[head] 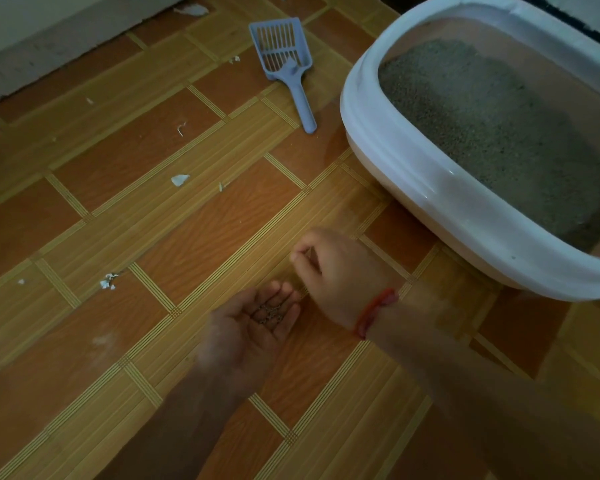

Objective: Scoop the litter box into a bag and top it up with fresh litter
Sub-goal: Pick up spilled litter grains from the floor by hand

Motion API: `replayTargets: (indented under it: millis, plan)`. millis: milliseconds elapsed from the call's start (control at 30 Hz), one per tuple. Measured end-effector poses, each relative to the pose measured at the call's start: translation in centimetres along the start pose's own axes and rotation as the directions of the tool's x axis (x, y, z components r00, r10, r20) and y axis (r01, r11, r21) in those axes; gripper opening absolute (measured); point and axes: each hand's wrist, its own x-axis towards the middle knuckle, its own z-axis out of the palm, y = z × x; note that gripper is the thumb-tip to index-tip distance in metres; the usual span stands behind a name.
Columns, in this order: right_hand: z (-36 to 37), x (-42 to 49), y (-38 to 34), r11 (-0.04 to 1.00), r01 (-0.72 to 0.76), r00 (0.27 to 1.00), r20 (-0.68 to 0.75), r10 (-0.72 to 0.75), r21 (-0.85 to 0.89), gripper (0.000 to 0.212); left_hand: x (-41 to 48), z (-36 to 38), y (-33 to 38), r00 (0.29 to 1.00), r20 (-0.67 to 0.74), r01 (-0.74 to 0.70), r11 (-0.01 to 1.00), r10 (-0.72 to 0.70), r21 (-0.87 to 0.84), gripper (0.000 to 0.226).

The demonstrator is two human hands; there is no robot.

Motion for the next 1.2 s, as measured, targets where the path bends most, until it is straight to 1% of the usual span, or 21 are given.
replayTargets:
  millis: [100, 200, 267, 333, 400, 467, 567, 667, 833, 967, 1200]
  plan:
    - [1.0, -2.2, -1.6, 0.998, 0.01, 1.0, 0.02, -0.011, 0.069, 0.014, 0.0, -0.1, 0.0, 0.999, 0.049, -0.017, 0.999, 0.015, 0.039, 0.037]
    - [1.4, -3.1, -2.3, 0.996, 0.023, 0.998, 0.061, -0.029, 0.089, 0.013, 0.0, -0.1, -0.1, 0.998, 0.045, -0.045, 0.995, 0.041, 0.085, 0.034]
    - [1.5, -3.4, -2.5, 0.995, 0.037, 0.996, 0.082, -0.045, 0.095, 0.013, 0.0, 0.0, -0.1, 0.998, 0.038, -0.058, 0.995, 0.055, 0.081, 0.033]
    - [1.5, -3.4, -2.5, 0.993, 0.05, 0.995, 0.081, -0.058, 0.103, 0.015, 0.1, -0.1, -0.2, 0.998, 0.04, -0.057, 0.996, 0.054, 0.069, 0.033]
    - [1.3, -3.0, -2.0, 0.993, 0.059, 0.997, 0.047, -0.064, 0.107, 0.016, 0.2, -0.2, -0.2, 0.998, 0.05, -0.046, 0.997, 0.043, 0.06, 0.034]
    - [0.7, -2.1, -0.4, 0.996, 0.015, 1.0, -0.004, -0.015, 0.088, 0.016, 0.2, -0.2, -0.2, 0.999, 0.037, -0.025, 0.999, 0.024, 0.027, 0.036]
    - [-0.5, -0.8, 2.6, 0.993, -0.119, 0.99, -0.075, 0.119, -0.001, 0.014, 0.1, -0.1, -0.1, 1.0, -0.006, -0.019, 1.0, 0.019, 0.016, 0.035]
    - [-1.0, 0.0, 4.3, 0.977, -0.197, 0.979, -0.064, 0.192, -0.083, 0.015, 0.1, -0.1, -0.2, 1.0, -0.011, -0.015, 1.0, 0.015, 0.015, 0.034]
    - [-0.8, 0.7, 4.6, 0.979, -0.172, 0.985, -0.032, 0.169, -0.113, 0.013, 0.1, 0.0, -0.1, 1.0, -0.011, -0.009, 1.0, 0.009, 0.015, 0.035]
    - [-0.5, 1.1, 4.5, 0.984, -0.133, 0.991, -0.036, 0.13, -0.116, 0.014, 0.1, 0.1, -0.1, 1.0, -0.016, -0.011, 1.0, 0.011, 0.018, 0.036]
    - [-0.4, 1.7, 4.5, 0.987, -0.117, 0.993, -0.029, 0.115, -0.111, 0.012, 0.2, 0.1, -0.1, 1.0, -0.019, -0.014, 1.0, 0.014, 0.022, 0.038]
